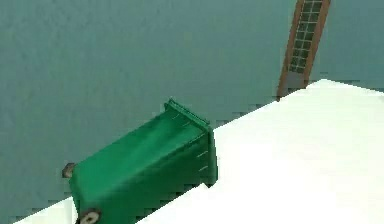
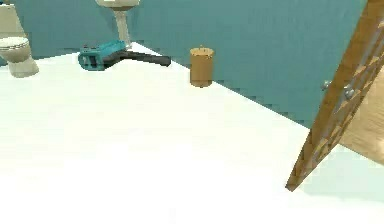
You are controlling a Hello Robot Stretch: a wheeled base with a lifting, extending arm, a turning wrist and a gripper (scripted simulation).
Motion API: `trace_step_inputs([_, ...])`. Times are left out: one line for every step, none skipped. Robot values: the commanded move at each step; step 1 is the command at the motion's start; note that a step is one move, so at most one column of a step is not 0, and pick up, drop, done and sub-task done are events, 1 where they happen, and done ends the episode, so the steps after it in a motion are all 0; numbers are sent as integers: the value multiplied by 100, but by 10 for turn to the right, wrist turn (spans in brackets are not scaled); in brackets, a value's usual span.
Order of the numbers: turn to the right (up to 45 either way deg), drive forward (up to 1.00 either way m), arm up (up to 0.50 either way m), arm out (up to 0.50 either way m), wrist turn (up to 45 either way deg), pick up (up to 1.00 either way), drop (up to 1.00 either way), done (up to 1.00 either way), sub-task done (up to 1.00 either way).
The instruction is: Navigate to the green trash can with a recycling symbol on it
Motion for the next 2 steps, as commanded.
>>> trace_step_inputs([-390,0,0,0,0,0,0,0,0])
trace_step_inputs([0,0,0,0,0,0,0,100,0])
